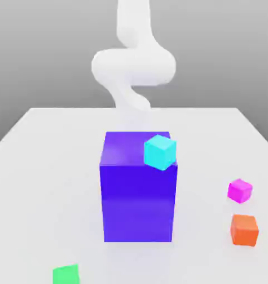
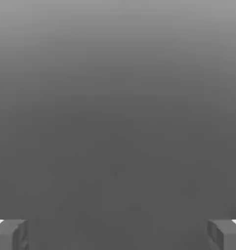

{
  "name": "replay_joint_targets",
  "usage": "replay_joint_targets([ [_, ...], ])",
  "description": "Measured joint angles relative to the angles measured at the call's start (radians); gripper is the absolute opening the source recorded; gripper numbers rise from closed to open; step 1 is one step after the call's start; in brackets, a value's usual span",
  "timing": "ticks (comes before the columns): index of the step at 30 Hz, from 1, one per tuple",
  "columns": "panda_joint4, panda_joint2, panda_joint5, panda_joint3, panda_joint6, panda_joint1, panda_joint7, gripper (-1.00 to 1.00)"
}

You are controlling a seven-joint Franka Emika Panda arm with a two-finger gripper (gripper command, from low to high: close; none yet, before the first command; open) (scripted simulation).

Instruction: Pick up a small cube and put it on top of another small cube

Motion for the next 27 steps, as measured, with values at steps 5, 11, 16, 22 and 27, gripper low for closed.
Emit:
replay_joint_targets([
  [5,-0.061,0.108,0.051,-0.024,0.066,0.142,-0.188,0.00],
  [11,-0.132,0.235,0.105,-0.040,0.143,0.305,-0.402,0.00],
  [16,-0.191,0.341,0.149,-0.033,0.206,0.425,-0.580,0.00],
  [22,-0.262,0.467,0.185,-0.012,0.283,0.560,-0.781,0.00],
  [27,-0.322,0.568,0.196,0.034,0.349,0.644,-0.935,0.00],
])
